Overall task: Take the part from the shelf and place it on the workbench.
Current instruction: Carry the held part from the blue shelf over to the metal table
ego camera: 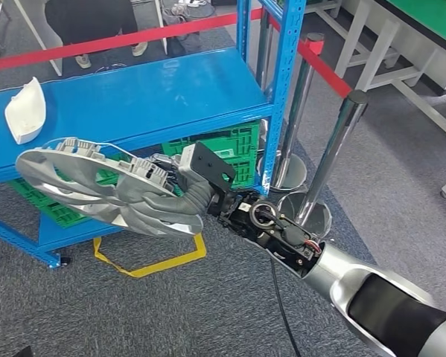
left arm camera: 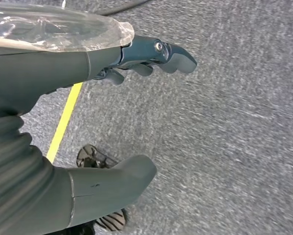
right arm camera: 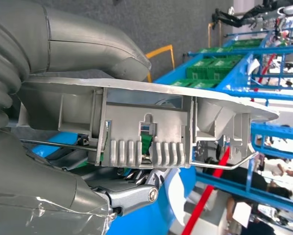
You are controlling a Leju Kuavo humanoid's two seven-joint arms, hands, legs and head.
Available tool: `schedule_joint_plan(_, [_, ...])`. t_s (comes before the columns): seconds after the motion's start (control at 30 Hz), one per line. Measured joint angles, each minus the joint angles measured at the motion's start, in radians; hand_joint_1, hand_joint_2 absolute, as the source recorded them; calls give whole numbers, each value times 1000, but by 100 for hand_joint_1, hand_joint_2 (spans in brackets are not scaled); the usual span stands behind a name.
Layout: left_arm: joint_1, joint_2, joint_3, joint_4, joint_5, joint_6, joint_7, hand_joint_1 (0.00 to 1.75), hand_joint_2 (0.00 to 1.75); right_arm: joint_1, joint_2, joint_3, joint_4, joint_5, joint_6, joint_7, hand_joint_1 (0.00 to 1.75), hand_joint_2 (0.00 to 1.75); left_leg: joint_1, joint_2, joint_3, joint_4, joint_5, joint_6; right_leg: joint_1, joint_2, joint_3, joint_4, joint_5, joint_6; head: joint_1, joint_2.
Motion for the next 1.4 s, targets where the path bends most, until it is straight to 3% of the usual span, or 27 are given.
schedule_joint_plan(0.07, [-2, 0, -2, -1, 0, 0, 0, 0, 175, 0, 0, 0, -2, 2, -1, 2, 175, 175, 0, 0, 101, -146, 41, 5, 2, 0, -16, 7, 9, 7, -1, 0])
schedule_joint_plan(0.13, [-5, 0, -5, -2, 0, 0, 1, 0, 175, 0, 0, -2, -6, 4, -1, 3, 175, 175, -3, -1, 166, -255, 44, 14, 5, -1, -28, 15, 19, 18, 0, 0])
schedule_joint_plan(0.23, [-2, -1, -10, -3, 2, 0, 2, 0, 175, 1, 0, -4, -9, 6, 0, 5, 175, 175, -3, -1, 167, -281, 47, 35, 5, 0, -44, 21, 27, 36, 0, 0])
schedule_joint_plan(0.27, [-1, -1, -12, -3, 2, 0, 3, 0, 175, 2, -1, -5, -9, 6, 0, 6, 175, 175, -2, 0, 162, -282, 53, 45, 4, 0, -53, 40, 8, 41, 2, 0])
schedule_joint_plan(0.33, [0, -1, -15, -3, 3, 0, 5, 0, 175, 4, -2, -6, -9, 7, 0, 8, 175, 175, -1, 3, 148, -284, 67, 60, 2, 1, -87, 140, -74, 50, 6, 0])
schedule_joint_plan(0.4, [0, -1, -17, -3, 3, 0, 5, 0, 175, 8, -3, -6, -9, 7, 1, 10, 175, 175, -3, 4, 132, -283, 79, 65, 1, 1, -127, 283, -155, 55, 10, 0])
schedule_joint_plan(0.43, [1, -1, -18, -3, 3, 0, 6, 0, 175, 10, -3, -6, -9, 7, 1, 10, 175, 175, -4, 4, 124, -283, 86, 65, 1, 1, -132, 326, -168, 56, 11, 0])
schedule_joint_plan(0.47, [1, -1, -18, -3, 3, 0, 8, 0, 175, 12, -4, -6, -9, 8, 1, 11, 175, 175, -5, 4, 116, -282, 92, 64, 1, 1, -119, 330, -159, 56, 11, 0])
schedule_joint_plan(0.5, [2, -1, -19, -3, 3, 1, 9, 0, 175, 13, -4, -6, -9, 8, 1, 12, 175, 175, -5, 3, 109, -280, 97, 63, 2, 1, -86, 293, -133, 54, 12, 0])
schedule_joint_plan(0.57, [2, -2, -21, -3, 4, 1, 11, 0, 175, 12, -5, -6, -10, 10, 2, 13, 175, 175, -7, 2, 99, -277, 106, 58, 4, 2, 14, 145, -83, 44, 15, 0])
schedule_joint_plan(0.63, [1, -2, -23, -3, 5, 2, 11, 0, 175, 11, -5, -8, -14, 11, 2, 13, 175, 175, -9, 2, 91, -275, 115, 48, 8, 3, 79, 33, -70, 35, 16, 0])
schedule_joint_plan(0.67, [0, -2, -23, -3, 5, 2, 12, 0, 175, 10, -5, -9, -16, 11, 2, 12, 175, 175, -10, 3, 88, -275, 121, 42, 10, 3, 87, 13, -73, 32, 16, 0])
schedule_joint_plan(0.73, [-1, -1, -23, -3, 5, 2, 12, 0, 175, 11, -5, -11, -18, 11, 2, 13, 175, 175, -11, 3, 81, -271, 126, 30, 7, 1, 83, 2, -67, 24, 17, 0])
schedule_joint_plan(0.77, [0, -1, -23, -3, 5, 2, 12, 0, 175, 11, -5, -11, -18, 12, 2, 13, 175, 175, -11, 2, 72, -257, 112, 24, 4, 0, 78, -2, -62, 18, 15, 0])
schedule_joint_plan(0.83, [-1, 0, -24, -3, 5, 2, 12, 0, 175, 11, -5, -13, -19, 12, 2, 13, 175, 175, -9, 2, 34, -168, 40, 16, 0, -3, 61, -6, -45, 4, 7, 0])
schedule_joint_plan(0.9, [0, 0, -24, -3, 5, 2, 13, 0, 175, 12, -5, -14, -19, 13, 2, 14, 175, 175, -7, 1, -19, -24, -42, 8, 1, -3, 38, -3, -29, -2, 2, 0])
schedule_joint_plan(0.93, [0, 0, -24, -3, 5, 2, 13, 0, 175, 13, -5, -14, -19, 13, 2, 14, 175, 175, -6, 1, -32, 25, -58, 6, 2, -3, 26, -2, -21, -2, 2, 0])
schedule_joint_plan(0.97, [0, 0, -24, -3, 5, 2, 13, 0, 175, 15, -5, -14, -19, 13, 2, 14, 175, 175, -5, 1, -29, 41, -53, 5, 2, -2, 15, 0, -14, -1, 1, 0])
schedule_joint_plan(1.0, [0, 0, -24, -3, 5, 2, 14, 0, 175, 16, -5, -14, -19, 13, 2, 14, 175, 175, -5, 2, -4, 14, -30, 4, 2, -2, 5, 3, -8, 0, 1, 0])
schedule_joint_plan(1.07, [-2, 1, -24, -4, 5, 2, 14, 0, 175, 17, -5, -14, -19, 13, 2, 14, 175, 175, -4, 2, 90, -124, 22, 7, 4, -2, -10, 9, 1, 6, 1, 0])
schedule_joint_plan(1.13, [-5, 2, -24, -5, 5, 2, 14, 0, 175, 16, -5, -15, -21, 13, 2, 14, 175, 175, -6, -1, 160, -245, 40, 15, 7, -3, -23, 16, 10, 15, 2, 0])
schedule_joint_plan(1.17, [-6, 2, -24, -5, 5, 2, 14, 0, 175, 16, -5, -16, -22, 13, 2, 14, 175, 175, -8, -2, 172, -271, 39, 21, 8, -3, -28, 18, 15, 21, 3, 0])
schedule_joint_plan(1.23, [-5, 2, -24, -5, 5, 2, 14, 0, 175, 16, -5, -16, -24, 13, 2, 14, 175, 175, -8, -2, 164, -278, 46, 36, 7, -2, -36, 20, 25, 32, 6, 0])
schedule_joint_plan(1.27, [-5, 2, -24, -5, 5, 2, 14, 0, 175, 17, -5, -16, -24, 13, 2, 14, 175, 175, -7, 0, 158, -278, 52, 46, 6, -1, -43, 29, 15, 38, 6, 0])
schedule_joint_plan(1.3, [-5, 2, -24, -5, 5, 2, 14, 0, 175, 17, -5, -16, -24, 13, 2, 14, 175, 175, -5, 2, 152, -280, 60, 55, 5, 0, -54, 56, -12, 43, 8, 0])
schedule_joint_plan(1.4, [-4, 2, -24, -5, 6, 2, 14, 0, 175, 21, -5, -16, -24, 13, 2, 15, 175, 175, -4, 4, 126, -281, 82, 69, 2, 1, -113, 248, -149, 55, 16, 0])
